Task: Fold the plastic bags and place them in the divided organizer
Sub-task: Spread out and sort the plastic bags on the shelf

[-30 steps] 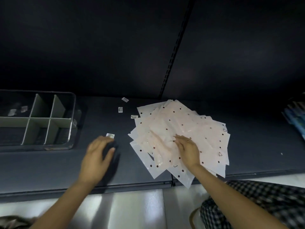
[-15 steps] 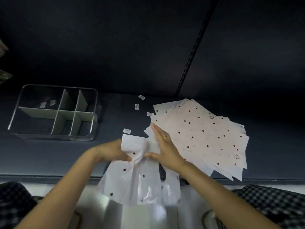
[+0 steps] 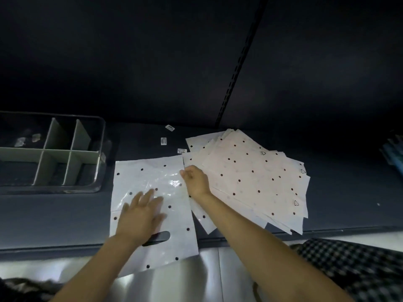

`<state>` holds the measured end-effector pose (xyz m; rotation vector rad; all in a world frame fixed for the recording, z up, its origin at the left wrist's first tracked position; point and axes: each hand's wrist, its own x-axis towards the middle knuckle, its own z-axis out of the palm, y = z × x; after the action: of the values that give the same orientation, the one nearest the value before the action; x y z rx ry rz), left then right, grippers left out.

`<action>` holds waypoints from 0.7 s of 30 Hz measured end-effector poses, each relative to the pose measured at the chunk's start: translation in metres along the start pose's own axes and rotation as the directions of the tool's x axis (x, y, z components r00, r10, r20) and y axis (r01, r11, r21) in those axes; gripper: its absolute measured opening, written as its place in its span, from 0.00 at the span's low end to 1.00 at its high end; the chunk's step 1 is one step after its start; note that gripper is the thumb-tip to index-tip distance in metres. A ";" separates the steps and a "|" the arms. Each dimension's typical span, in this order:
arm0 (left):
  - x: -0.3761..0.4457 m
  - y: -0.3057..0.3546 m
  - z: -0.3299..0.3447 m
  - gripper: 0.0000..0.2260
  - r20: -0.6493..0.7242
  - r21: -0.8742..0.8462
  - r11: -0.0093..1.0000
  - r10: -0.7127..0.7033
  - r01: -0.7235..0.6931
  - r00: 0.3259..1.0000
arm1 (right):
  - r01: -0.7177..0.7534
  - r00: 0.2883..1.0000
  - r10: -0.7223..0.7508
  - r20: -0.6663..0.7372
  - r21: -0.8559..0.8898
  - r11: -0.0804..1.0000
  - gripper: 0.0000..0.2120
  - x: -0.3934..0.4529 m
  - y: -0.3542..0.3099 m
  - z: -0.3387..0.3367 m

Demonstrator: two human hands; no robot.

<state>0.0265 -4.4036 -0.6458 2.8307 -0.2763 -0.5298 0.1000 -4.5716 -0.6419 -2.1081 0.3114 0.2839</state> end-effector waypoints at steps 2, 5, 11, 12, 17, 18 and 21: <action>-0.002 -0.007 0.024 0.31 0.151 0.123 0.992 -0.004 -0.015 0.988 | 0.043 0.988 -0.062 -0.142 -0.132 0.990 0.13 0.002 0.020 -0.025; 0.007 -0.019 0.028 0.34 0.141 0.188 0.981 0.029 -0.056 0.990 | -0.064 0.965 -0.083 -0.248 -0.531 0.845 0.32 0.002 0.067 -0.079; 0.030 -0.053 0.001 0.32 0.155 0.262 0.964 0.003 -0.044 0.988 | -0.059 0.988 -0.057 -0.146 -0.686 0.726 0.24 -0.019 0.137 -0.142; 0.032 -0.057 -0.001 0.31 0.154 0.269 0.963 -0.020 -0.022 0.988 | -0.043 0.978 -0.100 -0.185 -0.640 0.767 0.19 -0.023 0.137 -0.145; 0.033 -0.025 -0.007 0.30 -0.088 -0.109 0.994 0.020 -0.030 0.996 | -0.044 0.930 -0.108 -0.352 -0.398 0.916 0.14 -0.035 0.108 -0.140; 0.031 -0.009 -0.007 0.29 -0.153 -0.281 0.958 0.015 -0.058 0.988 | -0.010 0.924 -0.103 -0.368 -0.292 0.956 0.13 -0.039 0.095 -0.132; 0.023 0.044 -0.010 0.32 -0.014 -0.767 0.640 0.057 -0.047 0.998 | 0.020 0.959 0.010 -0.283 0.102 0.995 0.12 -0.047 0.055 -0.094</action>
<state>0.0448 -4.4488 -0.6322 1.9661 -0.0894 -0.4938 0.0447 -4.6748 -0.6218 -2.0449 0.4791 -0.0397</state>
